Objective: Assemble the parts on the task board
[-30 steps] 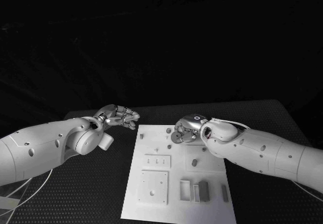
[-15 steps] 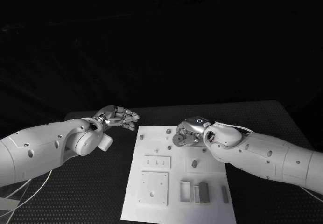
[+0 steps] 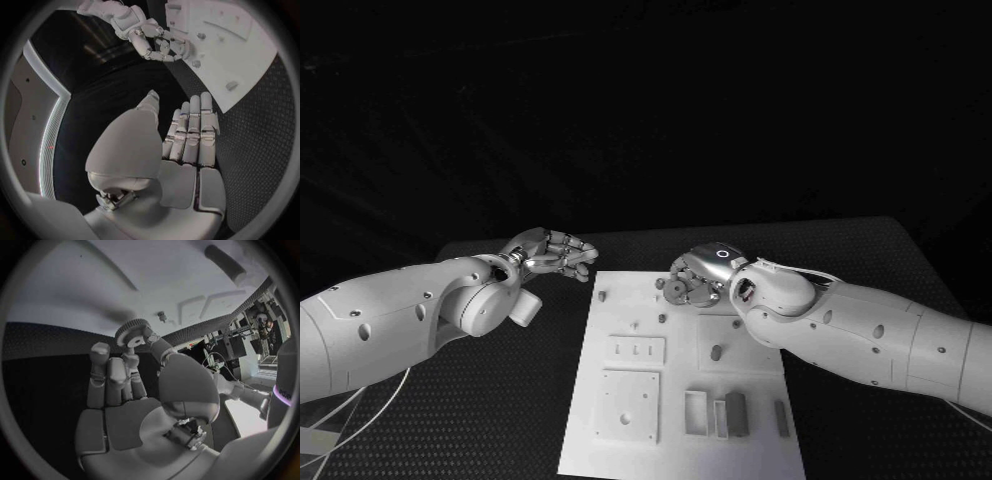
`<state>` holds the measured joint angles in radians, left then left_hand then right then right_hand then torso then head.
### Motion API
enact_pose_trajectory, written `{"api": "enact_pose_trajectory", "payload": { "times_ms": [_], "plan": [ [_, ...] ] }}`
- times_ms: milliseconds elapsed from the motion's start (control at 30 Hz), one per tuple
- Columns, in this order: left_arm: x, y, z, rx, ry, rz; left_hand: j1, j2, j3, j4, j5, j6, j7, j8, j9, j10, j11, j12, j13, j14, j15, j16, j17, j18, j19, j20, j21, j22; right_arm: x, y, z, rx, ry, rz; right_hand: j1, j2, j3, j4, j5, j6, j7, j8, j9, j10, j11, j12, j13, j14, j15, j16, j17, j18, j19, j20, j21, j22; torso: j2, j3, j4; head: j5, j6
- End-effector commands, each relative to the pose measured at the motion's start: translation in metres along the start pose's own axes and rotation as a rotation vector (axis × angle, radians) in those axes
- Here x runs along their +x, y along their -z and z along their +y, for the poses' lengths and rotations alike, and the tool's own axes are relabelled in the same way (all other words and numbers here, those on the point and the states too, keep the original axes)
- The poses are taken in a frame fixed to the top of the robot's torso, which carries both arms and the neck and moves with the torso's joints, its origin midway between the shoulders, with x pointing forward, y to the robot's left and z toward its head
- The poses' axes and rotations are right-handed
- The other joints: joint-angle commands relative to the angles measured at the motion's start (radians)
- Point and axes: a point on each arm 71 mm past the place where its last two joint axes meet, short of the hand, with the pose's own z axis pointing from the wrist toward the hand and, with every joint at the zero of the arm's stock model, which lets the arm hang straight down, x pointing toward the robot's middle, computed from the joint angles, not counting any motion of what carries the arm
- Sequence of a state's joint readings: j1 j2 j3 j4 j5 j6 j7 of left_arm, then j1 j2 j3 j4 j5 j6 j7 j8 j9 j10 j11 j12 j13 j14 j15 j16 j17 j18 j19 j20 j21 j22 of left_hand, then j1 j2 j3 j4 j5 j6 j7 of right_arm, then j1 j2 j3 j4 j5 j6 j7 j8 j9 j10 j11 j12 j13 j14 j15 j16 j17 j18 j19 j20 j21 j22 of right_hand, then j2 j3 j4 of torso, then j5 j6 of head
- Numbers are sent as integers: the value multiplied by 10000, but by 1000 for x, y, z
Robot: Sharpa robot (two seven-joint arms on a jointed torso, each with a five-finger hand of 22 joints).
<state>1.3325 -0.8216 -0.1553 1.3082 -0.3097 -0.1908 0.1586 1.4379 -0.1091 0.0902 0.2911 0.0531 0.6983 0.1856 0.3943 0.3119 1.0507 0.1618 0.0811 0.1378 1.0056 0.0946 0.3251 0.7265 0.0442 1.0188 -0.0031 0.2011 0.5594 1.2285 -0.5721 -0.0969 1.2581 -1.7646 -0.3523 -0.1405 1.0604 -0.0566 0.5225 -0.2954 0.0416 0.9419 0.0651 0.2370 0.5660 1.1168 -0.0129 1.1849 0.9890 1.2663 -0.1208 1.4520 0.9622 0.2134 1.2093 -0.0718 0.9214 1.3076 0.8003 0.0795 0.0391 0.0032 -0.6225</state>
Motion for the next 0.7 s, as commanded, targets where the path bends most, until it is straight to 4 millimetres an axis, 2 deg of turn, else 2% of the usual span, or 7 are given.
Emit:
{"api": "enact_pose_trajectory", "payload": {
  "times_ms": [33,133,333,700],
  "plan": [
    [1,0,-1,79,41,32,34,102,-43,4,-2,-36,305,-31,10,25,24,-40,9,55,-3,-43,7,140,10,-27,-45,17,-3,-3,9,-170,343,-366,-28,-27,-21,22,67,426,357,279,153,74,10,-35,-12,81,19,33,7,484,76,-30,42,127,6,6,1,17,5],
    [2,0,-1,90,47,70,35,101,-44,4,-2,-35,304,-31,11,26,24,-41,10,56,-3,-45,9,140,11,-27,-46,17,-3,-7,19,-406,456,-491,-25,-47,-25,23,67,428,356,277,152,86,8,-40,-19,91,17,28,8,484,84,-35,39,123,6,2,-6,16,18],
    [2,0,-1,91,44,71,35,103,-44,5,-2,-34,304,-31,11,27,23,-42,11,57,-3,-48,12,140,11,-27,-46,18,1,-13,30,-650,448,-556,8,-126,-28,21,67,425,354,267,146,117,6,-57,-43,102,15,4,-18,484,102,-48,24,109,13,0,26,-8,46],
    [3,-1,-2,104,45,102,35,105,-45,6,-2,-34,304,-33,13,28,24,-45,12,59,-3,-54,18,140,12,-26,-49,20,15,-19,40,-632,618,-627,76,-181,-12,20,67,416,356,251,137,149,7,-73,-65,139,15,-8,7,484,124,-62,10,97,13,-18,40,19,75]
  ]
}}
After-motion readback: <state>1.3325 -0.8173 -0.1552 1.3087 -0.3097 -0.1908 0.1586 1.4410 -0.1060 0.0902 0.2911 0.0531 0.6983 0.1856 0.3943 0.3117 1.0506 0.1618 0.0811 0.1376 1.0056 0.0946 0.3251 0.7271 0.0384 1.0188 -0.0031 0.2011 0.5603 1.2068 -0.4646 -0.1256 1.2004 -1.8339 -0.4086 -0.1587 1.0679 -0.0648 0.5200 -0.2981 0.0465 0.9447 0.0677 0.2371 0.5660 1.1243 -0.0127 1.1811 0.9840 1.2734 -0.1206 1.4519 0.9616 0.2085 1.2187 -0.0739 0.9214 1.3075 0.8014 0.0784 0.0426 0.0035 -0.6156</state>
